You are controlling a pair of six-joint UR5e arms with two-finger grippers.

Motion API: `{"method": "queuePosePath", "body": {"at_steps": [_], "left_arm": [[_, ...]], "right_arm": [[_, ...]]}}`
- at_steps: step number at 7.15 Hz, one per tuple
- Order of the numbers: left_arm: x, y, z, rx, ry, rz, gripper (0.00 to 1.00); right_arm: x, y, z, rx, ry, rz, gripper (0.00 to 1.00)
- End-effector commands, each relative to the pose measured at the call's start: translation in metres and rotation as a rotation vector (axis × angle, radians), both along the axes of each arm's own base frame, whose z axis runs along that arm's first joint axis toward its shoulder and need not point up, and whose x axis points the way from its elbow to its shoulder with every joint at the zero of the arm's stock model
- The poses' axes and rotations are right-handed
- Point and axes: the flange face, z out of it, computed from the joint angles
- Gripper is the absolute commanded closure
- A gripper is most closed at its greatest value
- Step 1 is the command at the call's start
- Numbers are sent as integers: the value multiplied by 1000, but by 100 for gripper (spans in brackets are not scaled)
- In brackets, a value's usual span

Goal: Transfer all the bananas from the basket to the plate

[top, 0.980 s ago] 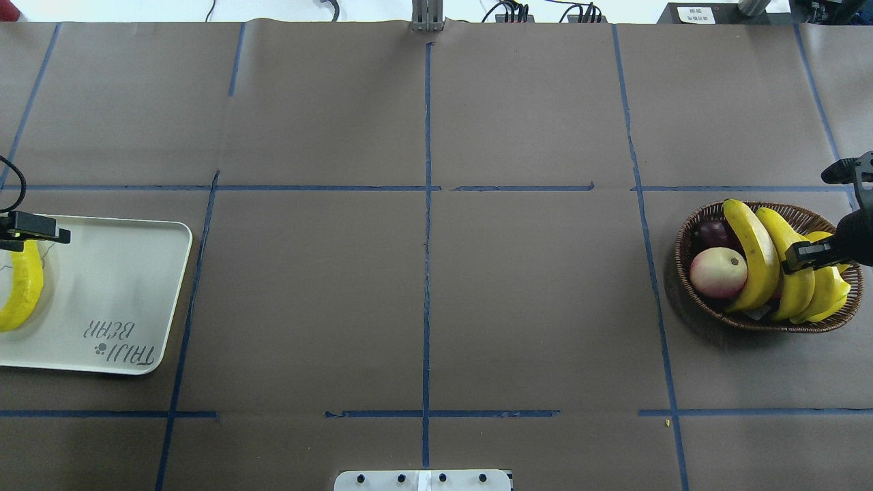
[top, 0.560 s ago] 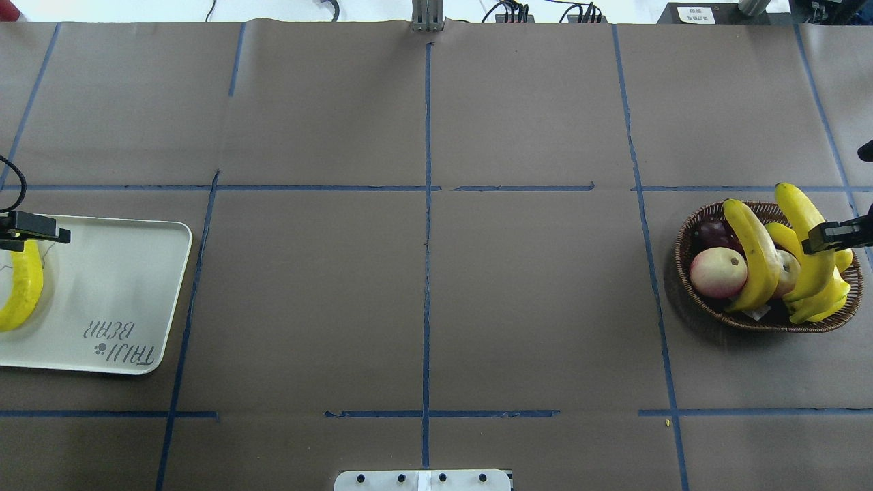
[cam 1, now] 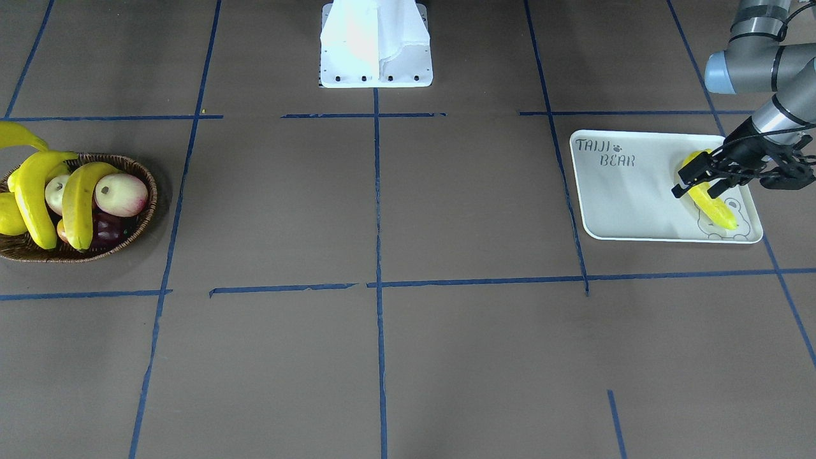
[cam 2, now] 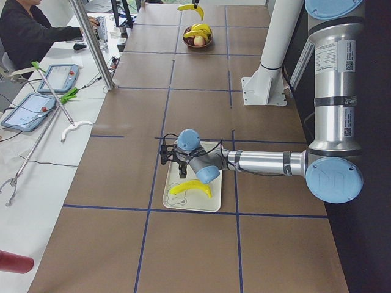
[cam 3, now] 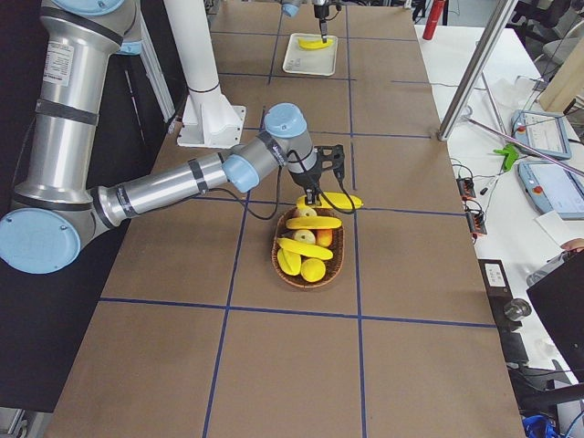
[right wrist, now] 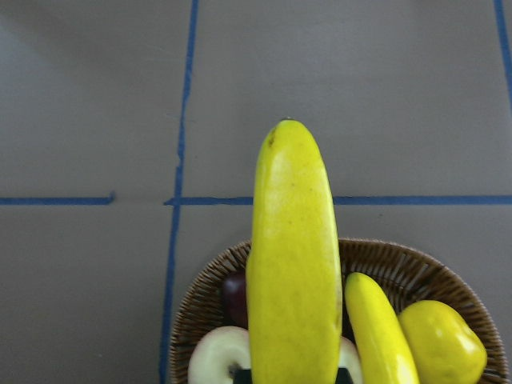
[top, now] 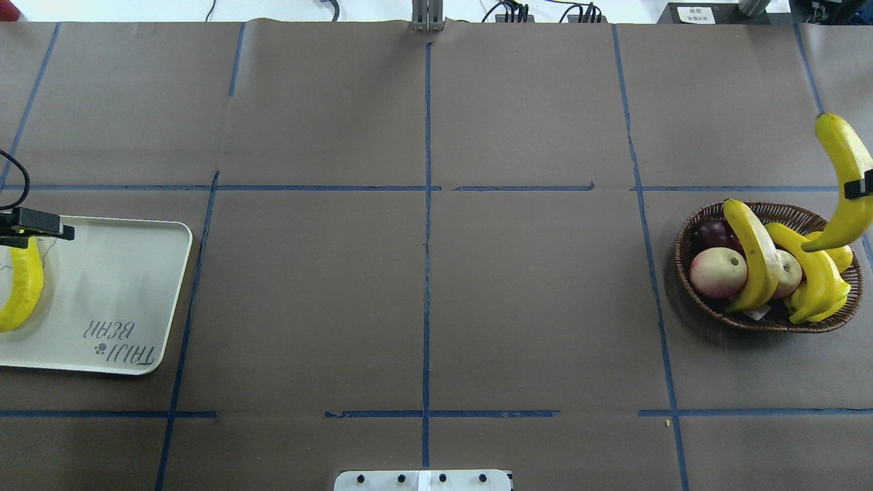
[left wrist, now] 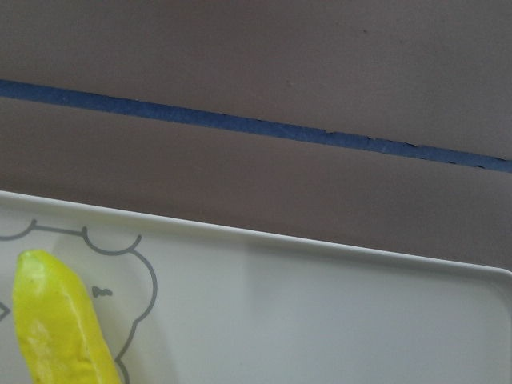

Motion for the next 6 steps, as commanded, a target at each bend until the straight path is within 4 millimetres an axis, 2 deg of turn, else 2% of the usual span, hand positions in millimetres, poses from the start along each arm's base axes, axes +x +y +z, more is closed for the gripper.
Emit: {"method": "queuePosePath", "body": {"at_steps": [1, 2, 3, 4, 5, 6], "left_arm": [[12, -21, -44, -83, 93, -97, 1], [16, -27, -74, -121, 163, -148, 1], [19, -32, -104, -96, 260, -173, 1], [31, -51, -146, -126, 345, -204, 1], [87, -56, -203, -202, 435, -161, 1], [140, -52, -251, -273, 502, -110, 1]], "right_arm": [[-108, -43, -109, -130, -202, 73, 100], [-166, -34, -159, -190, -280, 108, 100], [-226, -11, -204, -195, -344, 141, 99], [-288, 30, -221, -165, -373, 130, 99], [-348, 81, -238, -97, -400, 122, 99], [-382, 114, -242, -41, -387, 147, 100]]}}
